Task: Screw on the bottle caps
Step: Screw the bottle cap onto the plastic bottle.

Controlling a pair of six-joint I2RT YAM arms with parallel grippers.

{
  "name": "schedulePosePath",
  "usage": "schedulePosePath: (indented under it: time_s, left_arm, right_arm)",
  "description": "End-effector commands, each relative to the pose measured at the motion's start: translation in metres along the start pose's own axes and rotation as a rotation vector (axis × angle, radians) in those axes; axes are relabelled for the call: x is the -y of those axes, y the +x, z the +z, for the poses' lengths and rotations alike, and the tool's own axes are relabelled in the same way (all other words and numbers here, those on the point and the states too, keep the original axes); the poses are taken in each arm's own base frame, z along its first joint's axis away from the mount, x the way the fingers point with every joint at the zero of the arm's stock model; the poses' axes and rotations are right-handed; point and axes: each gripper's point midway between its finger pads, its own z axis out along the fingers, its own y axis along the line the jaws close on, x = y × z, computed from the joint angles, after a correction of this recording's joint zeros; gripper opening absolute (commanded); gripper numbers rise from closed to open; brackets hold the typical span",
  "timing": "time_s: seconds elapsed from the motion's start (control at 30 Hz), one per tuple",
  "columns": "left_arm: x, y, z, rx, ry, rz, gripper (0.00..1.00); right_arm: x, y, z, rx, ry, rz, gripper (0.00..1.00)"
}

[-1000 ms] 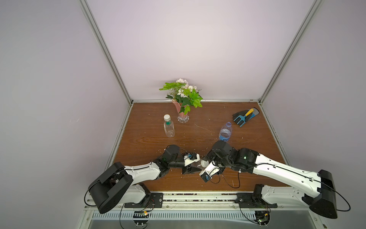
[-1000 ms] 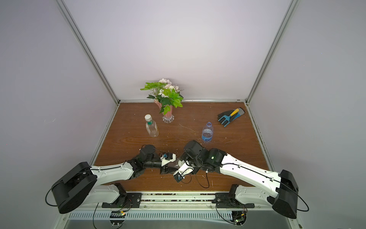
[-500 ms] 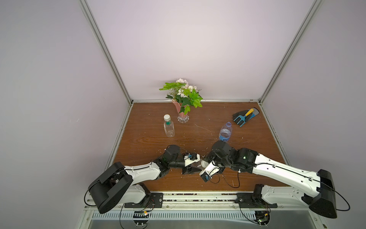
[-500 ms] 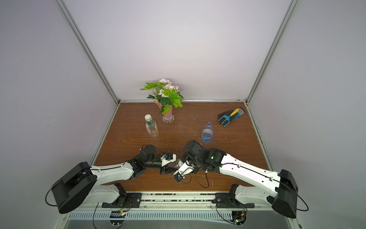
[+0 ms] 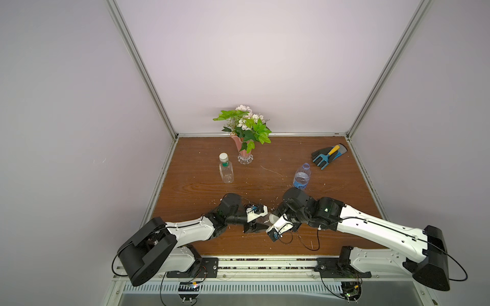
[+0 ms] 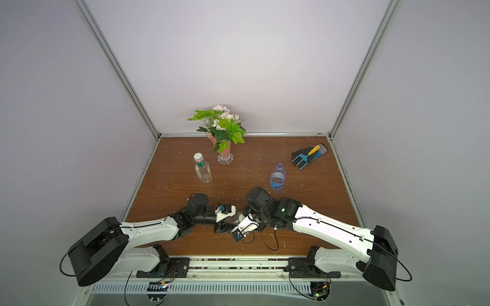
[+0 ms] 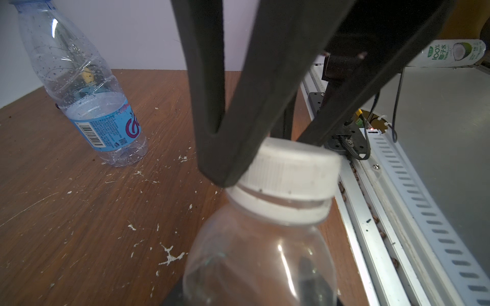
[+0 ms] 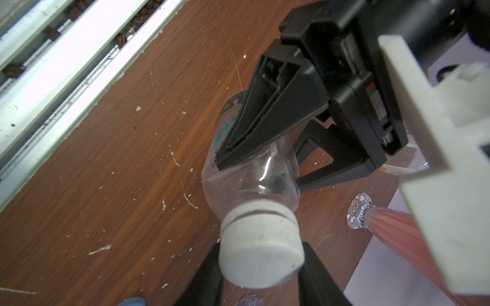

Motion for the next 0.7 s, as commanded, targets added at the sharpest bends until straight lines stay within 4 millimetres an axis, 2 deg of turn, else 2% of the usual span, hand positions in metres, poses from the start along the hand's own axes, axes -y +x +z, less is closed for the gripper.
schedulePosePath:
  time_s: [0.0, 0.1, 0.37, 0.47, 0.67]
  left_arm:
    - [0.001, -0.016, 0.0, 0.036, 0.005, 0.03, 0.15]
    - [0.0, -0.016, -0.001, 0.037, -0.004, 0.032, 0.15]
    - [-0.002, -0.015, -0.001, 0.033, -0.018, 0.028, 0.15]
    - [-0.003, -0.015, 0.0, 0.033, -0.021, 0.027, 0.15]
    - [-0.005, -0.015, 0.0, 0.03, -0.031, 0.022, 0.15]
  right_arm:
    - [-0.003, -0.003, 0.002, 0.008, -0.036, 0.109, 0.37]
    - [-0.005, -0.004, 0.004, 0.012, -0.047, 0.157, 0.36]
    - [-0.005, -0.008, 0.001, 0.038, -0.054, 0.241, 0.25]
    - [-0.002, -0.015, -0.003, 0.076, -0.048, 0.27, 0.17]
    - [0.001, -0.024, -0.007, 0.127, -0.043, 0.319, 0.14]
